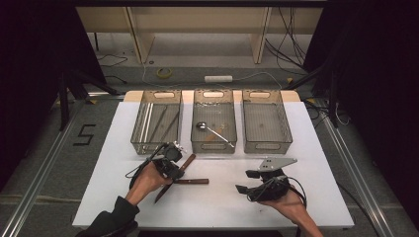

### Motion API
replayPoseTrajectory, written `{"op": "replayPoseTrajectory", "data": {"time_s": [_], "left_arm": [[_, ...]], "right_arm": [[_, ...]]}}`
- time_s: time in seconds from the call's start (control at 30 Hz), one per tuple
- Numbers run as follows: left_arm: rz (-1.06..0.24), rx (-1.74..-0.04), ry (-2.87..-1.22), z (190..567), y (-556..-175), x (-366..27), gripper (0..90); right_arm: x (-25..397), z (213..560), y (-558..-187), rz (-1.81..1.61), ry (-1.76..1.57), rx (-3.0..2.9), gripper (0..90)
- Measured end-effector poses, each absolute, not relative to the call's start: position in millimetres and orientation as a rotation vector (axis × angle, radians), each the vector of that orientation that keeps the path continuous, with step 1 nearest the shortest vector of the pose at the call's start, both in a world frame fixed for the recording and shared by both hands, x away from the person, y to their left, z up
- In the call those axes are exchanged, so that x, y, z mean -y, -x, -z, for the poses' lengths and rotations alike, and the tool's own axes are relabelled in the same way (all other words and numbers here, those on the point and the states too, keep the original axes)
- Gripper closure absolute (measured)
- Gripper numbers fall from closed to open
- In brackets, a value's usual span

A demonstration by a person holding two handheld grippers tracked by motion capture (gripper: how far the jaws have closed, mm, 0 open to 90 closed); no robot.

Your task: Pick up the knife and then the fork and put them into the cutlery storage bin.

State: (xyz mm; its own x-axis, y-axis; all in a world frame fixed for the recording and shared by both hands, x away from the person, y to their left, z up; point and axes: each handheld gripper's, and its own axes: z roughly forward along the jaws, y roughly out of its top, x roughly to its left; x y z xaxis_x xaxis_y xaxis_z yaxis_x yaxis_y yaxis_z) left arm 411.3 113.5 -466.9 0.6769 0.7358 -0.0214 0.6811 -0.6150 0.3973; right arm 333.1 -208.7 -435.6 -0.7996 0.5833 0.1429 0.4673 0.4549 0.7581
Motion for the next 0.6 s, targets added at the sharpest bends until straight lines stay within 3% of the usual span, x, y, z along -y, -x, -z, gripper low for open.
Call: {"op": "replayPoseTrajectory", "data": {"time_s": [0.17, 0.6], "left_arm": [[-0.200, -1.120, -2.506, 466.9, -412.9, -114.9, 75.0], [-0.185, -1.068, -2.473, 460.7, -409.4, -119.3, 76.1]], "right_arm": [[209.8, 435.1, -333.4, -1.269, -0.941, -2.555, 35.9], [209.4, 433.6, -332.2, -1.269, -0.936, -2.551, 36.6]]}}
